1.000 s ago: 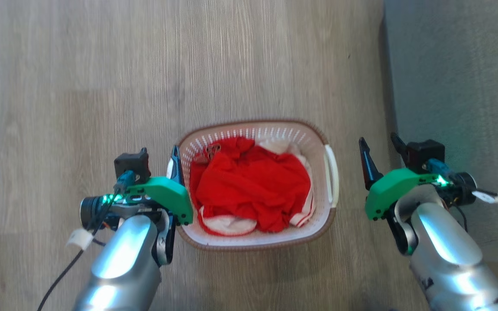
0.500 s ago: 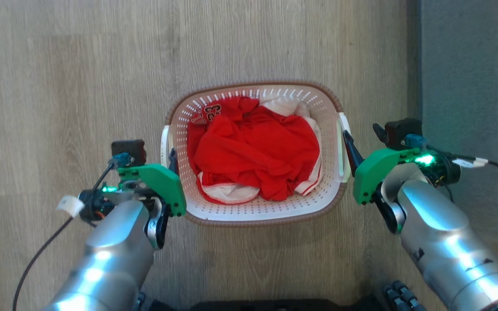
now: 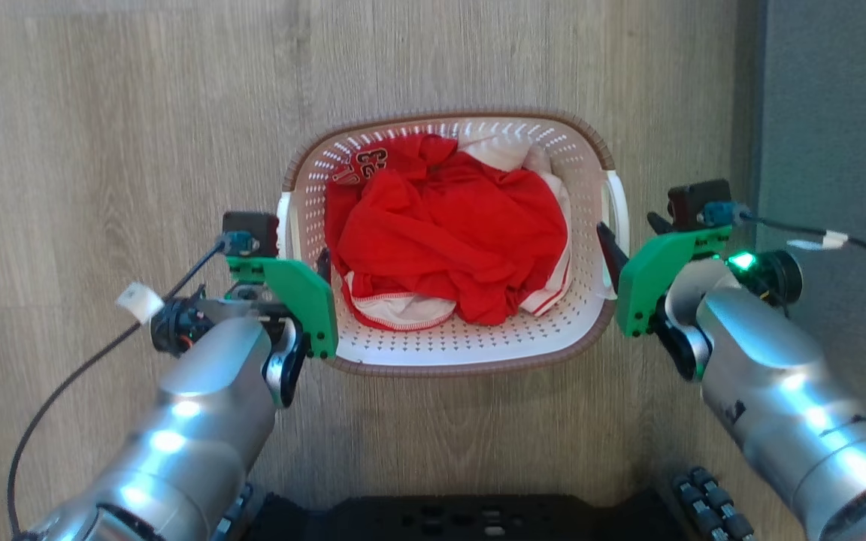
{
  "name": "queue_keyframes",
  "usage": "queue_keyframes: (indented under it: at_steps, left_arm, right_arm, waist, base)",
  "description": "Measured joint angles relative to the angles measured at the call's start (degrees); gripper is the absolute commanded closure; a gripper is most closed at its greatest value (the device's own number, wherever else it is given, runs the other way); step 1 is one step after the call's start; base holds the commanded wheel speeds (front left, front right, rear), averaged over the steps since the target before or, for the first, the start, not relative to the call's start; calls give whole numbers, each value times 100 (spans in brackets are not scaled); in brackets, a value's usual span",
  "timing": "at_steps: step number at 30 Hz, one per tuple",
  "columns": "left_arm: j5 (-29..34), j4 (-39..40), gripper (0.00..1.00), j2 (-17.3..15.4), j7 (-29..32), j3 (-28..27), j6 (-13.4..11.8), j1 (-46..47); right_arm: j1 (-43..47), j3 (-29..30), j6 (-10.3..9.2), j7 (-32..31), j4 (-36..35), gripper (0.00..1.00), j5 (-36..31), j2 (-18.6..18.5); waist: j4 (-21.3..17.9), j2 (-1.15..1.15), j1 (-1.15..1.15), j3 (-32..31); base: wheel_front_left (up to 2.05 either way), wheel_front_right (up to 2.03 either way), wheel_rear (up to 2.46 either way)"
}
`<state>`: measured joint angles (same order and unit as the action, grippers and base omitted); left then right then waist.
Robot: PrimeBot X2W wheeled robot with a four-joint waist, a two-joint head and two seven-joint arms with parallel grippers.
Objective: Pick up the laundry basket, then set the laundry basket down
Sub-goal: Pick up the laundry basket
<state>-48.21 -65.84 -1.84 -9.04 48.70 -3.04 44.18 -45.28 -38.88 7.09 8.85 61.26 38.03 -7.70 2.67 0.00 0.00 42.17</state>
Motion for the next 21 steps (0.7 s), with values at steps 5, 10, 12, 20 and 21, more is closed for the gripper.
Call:
queue_keyframes:
  at_steps: [5,10,12,20,21]
  left_arm:
    - [-212,-52,0,0,247,320,-5,258]
    - [-408,-151,0,1,431,620,-1,569]
    - [-444,-170,0,1,497,721,0,655]
    - [-589,-220,0,1,705,1069,54,879]
    - [-616,-223,0,1,713,1109,54,898]
  right_arm:
    - [-311,-218,0,-200,125,0,283,-33]
    - [-669,-410,0,-404,358,0,510,-53]
    - [-746,-478,0,-448,389,0,583,-52]
    - [-936,-730,0,-587,482,0,851,-23]
    - [-958,-758,0,-597,492,0,890,-20]
  waist:
    - [6,0,0,214]
    - [0,0,0,489]
    - [-4,0,0,565]
    - [-22,0,0,748]
    - [-24,0,0,760]
  base:
    - [0,0,0]
    - [0,0,0]
    - [0,0,0]
    - [0,0,0]
    - [0,0,0]
